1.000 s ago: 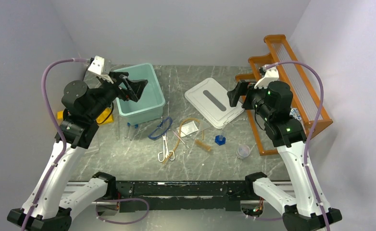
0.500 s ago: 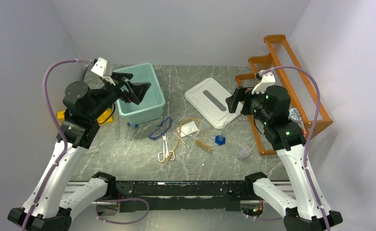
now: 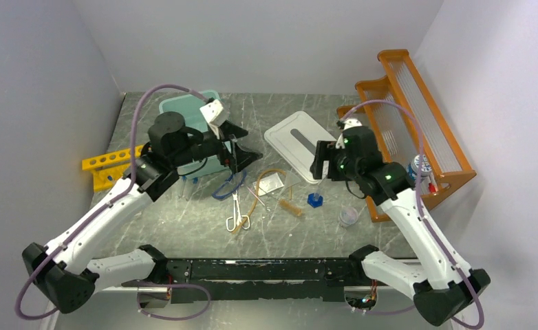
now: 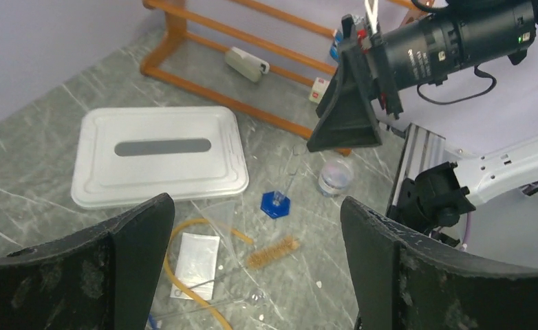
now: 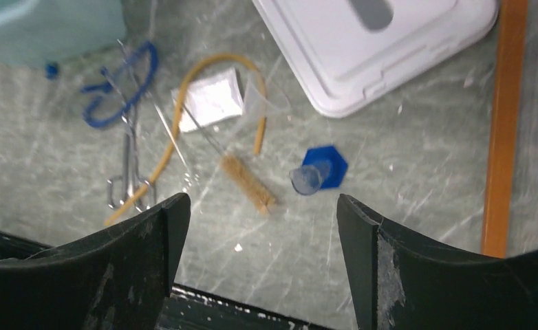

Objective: Organize the chemistry lab equipment

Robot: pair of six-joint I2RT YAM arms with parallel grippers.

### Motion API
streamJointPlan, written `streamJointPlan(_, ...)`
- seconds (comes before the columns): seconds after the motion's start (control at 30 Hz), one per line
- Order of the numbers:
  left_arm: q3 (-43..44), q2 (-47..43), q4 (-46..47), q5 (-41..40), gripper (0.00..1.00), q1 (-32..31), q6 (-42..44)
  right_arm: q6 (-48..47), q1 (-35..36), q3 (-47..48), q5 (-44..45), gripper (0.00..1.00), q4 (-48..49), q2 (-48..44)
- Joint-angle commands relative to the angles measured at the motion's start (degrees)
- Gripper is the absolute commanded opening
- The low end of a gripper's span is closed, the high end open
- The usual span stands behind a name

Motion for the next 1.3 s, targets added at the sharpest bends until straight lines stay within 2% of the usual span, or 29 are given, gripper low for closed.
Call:
streamJointPlan(0.0,0.4,2.4,2.8,-1.9,0.94,-2.6,1.4,6.8,6.3,-3.4,12.5,0.81,-4.4,1.7)
streamJointPlan(0.23,-1.2,7.9,8.8,-3.5,0.89,-4.9,-2.9,9.9,13.4,-9.7,21.3,0.73,0.5,8.6)
streamJointPlan(0.5,-2.9,11.7,11.3,-5.8,0.85,-6.5,-4.8,10.7,14.0,-10.9,29.6,0.59,6.6,13.7)
streamJointPlan(0.6,-4.0,11.7,12.7,-6.0,0.83,-6.6,-4.5,10.5,14.0,-11.4,30.9,0.47,8.2,15.3)
streamJointPlan(0.7,-4.7,11.6,13.3,-5.0,0.83,-6.7,-3.8,10.5,14.0,-11.6,31.5,0.26,9.1,16.2)
streamJointPlan(0.77,-5.3,11.7,13.8,-4.7,0.82,-6.8,-3.8,10.7,13.9,-11.6,31.6,0.19,9.3,15.9)
streamJointPlan(0.83,-6.1,11.8,14.5,-4.8,0.83,-6.9,-4.0,10.1,13.9,-11.3,31.1,0.14,9.6,15.1)
streamJointPlan(0.97,-8.2,12.0,18.2,-5.0,0.82,-7.4,-4.9,7.3,12.7,-8.8,27.8,0.11,9.4,14.0)
streamJointPlan(1.27,-9.7,17.0,27.4,-0.4,0.82,-10.3,-5.7,-2.6,-0.5,2.9,4.1,0.10,6.5,14.5)
